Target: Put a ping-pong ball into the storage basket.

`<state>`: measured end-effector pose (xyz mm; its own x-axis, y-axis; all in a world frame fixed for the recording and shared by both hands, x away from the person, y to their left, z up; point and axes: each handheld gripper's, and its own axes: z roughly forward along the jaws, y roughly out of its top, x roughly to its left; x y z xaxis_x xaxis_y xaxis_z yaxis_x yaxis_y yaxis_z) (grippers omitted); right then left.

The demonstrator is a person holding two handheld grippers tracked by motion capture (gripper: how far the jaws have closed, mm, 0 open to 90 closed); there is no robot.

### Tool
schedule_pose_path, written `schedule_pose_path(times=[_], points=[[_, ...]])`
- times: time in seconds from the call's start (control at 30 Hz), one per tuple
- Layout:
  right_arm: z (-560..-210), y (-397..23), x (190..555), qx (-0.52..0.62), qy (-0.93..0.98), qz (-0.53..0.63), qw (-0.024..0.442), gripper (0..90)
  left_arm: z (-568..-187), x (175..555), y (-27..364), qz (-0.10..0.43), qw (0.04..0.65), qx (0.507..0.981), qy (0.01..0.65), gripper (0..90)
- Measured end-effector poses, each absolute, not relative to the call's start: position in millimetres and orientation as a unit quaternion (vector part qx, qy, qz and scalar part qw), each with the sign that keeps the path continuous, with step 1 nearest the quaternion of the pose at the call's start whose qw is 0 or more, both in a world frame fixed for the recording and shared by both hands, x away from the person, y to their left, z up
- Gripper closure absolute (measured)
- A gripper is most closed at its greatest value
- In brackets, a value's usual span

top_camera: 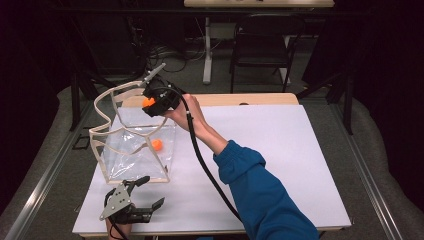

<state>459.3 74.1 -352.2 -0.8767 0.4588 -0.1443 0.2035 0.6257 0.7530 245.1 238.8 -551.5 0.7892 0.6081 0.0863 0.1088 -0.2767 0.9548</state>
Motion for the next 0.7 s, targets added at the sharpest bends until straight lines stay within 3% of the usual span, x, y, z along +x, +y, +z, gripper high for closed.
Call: schedule_pose_path(times=[0.7], points=[[-361.3,84.2,459.6,0.185,0.896,0.372,0.156,50.4,-551.4,244.5,238.7,0.225,0.555,0.766,0.234,15.9]])
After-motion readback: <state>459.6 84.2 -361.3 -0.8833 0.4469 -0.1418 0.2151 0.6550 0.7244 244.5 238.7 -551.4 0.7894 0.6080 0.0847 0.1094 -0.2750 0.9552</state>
